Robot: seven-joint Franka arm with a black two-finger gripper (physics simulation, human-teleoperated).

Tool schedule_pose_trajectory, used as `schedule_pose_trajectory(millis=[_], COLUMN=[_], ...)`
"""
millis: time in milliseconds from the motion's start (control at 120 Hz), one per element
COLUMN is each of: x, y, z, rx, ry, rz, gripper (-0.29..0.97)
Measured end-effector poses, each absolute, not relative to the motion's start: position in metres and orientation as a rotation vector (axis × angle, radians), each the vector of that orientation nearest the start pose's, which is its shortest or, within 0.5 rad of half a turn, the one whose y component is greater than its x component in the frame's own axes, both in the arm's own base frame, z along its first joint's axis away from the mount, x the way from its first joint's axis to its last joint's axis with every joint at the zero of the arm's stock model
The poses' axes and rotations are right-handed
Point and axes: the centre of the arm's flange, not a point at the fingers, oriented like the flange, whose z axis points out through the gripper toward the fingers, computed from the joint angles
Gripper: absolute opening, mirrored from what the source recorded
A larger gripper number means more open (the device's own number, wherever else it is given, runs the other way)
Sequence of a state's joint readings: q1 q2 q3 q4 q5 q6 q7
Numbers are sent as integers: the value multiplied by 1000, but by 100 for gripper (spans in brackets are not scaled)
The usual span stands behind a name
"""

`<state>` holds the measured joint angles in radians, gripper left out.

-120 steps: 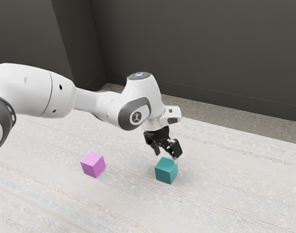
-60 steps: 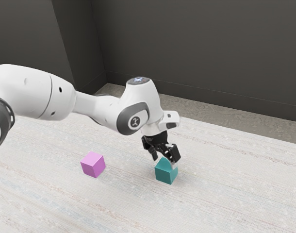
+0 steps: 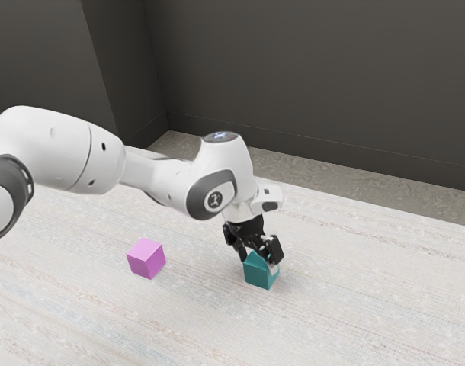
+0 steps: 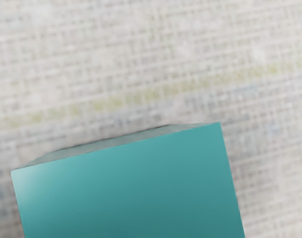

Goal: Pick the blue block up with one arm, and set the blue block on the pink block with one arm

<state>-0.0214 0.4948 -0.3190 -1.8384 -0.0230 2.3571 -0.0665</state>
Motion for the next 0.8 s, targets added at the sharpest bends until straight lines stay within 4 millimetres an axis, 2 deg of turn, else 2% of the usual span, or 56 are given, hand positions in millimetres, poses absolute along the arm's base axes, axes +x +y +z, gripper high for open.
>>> schedule_pose_trajectory(millis=[200, 633, 800], x=[617, 625, 625], y=[-203, -201, -201], z=[269, 267, 265], rx=[-3295, -3301, -3302], ry=[353, 338, 336], rz=[-7, -16, -10], gripper=[67, 67, 58])
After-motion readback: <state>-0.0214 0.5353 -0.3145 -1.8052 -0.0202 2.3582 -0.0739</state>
